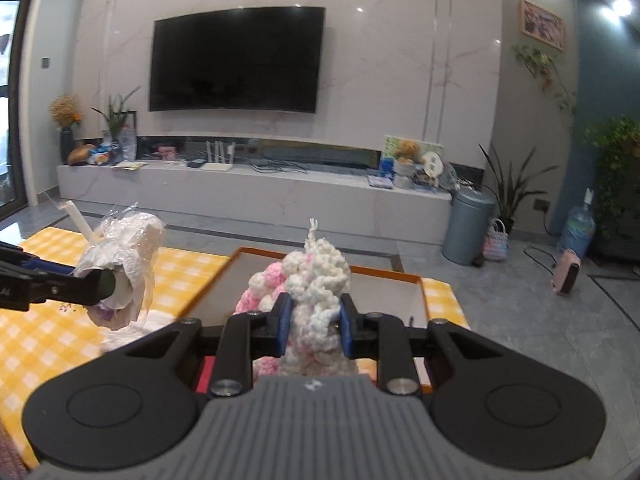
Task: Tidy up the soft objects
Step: 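Carry the bundle and hat over the orange box and open both grippers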
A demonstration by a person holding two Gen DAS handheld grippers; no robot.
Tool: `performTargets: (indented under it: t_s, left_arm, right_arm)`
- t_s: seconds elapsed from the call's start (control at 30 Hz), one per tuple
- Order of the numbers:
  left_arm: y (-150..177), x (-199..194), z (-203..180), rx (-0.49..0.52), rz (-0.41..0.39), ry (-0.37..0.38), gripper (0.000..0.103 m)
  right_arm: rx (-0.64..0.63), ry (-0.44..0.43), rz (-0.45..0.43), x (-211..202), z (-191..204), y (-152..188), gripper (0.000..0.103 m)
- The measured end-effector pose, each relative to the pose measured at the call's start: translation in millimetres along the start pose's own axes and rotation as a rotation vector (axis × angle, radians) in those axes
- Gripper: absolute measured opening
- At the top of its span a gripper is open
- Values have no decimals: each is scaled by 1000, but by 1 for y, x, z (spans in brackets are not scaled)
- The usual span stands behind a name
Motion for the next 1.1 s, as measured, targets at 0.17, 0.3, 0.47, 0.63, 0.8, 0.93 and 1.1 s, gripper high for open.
performTargets:
  t_s: [0.17,0.3,0.47,0.63,0.8,0.93,1.1]
  left_arm:
    - [-2,29,-16,15,35,43,37]
    - [-6,52,-25,29,57,72,37]
    - [-9,83,-34,30,86,96,37]
    - [-2,113,-38,33,122,110,37]
    - [0,134,-34,4,159,122,37]
    - [1,150,-36,-5,180,113,37]
    - [8,157,-31,-21,192,98,36]
  right_arm:
    - [-9,21,46,33,-18,4,24]
    - [-42,42,78,58,-24,7,24]
    - [-74,79,140,96,-35,12,24]
    - [-124,100,234,135,-40,37,24]
    - [-143,92,327,159,-42,61,24]
    - [-160,85,360,167,-43,72,28]
    - [-139,98,327,160,-48,64,37]
Point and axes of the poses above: each gripper's, at about its wrist camera, not at the fingertips, and x roughly the way its jaws point, z to its left, y to its underside, the point moved 8 cm from there along x, roughly the way its jaws point, and after that the axes turned 12 degrees about -x, right-handed, at the moved point
